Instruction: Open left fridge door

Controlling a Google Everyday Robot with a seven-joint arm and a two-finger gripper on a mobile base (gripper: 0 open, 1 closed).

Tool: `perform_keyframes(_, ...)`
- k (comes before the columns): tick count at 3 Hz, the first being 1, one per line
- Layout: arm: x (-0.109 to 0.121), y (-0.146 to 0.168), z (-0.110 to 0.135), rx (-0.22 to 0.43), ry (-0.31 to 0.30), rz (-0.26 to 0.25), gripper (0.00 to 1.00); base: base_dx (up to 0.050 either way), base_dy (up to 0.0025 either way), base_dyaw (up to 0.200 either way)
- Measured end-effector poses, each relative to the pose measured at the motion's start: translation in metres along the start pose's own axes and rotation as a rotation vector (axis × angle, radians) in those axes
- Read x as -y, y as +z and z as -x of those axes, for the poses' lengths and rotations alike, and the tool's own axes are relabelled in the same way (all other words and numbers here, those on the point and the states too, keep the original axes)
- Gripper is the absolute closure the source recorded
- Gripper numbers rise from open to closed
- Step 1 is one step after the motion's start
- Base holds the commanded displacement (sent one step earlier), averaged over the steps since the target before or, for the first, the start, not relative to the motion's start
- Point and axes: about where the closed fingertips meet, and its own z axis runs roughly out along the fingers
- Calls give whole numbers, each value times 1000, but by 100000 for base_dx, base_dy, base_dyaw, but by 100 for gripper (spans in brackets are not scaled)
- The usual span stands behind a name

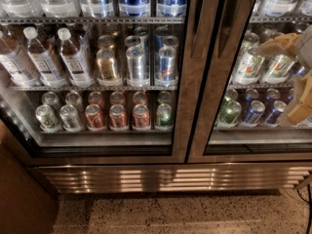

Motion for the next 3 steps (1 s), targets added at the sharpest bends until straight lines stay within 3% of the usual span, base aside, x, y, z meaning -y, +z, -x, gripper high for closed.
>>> perform_keyframes(1,1,1,11,44,-4,3,0,0,0,0)
perform_keyframes(3,-2,4,20,58,-35,10,0,0,0,0)
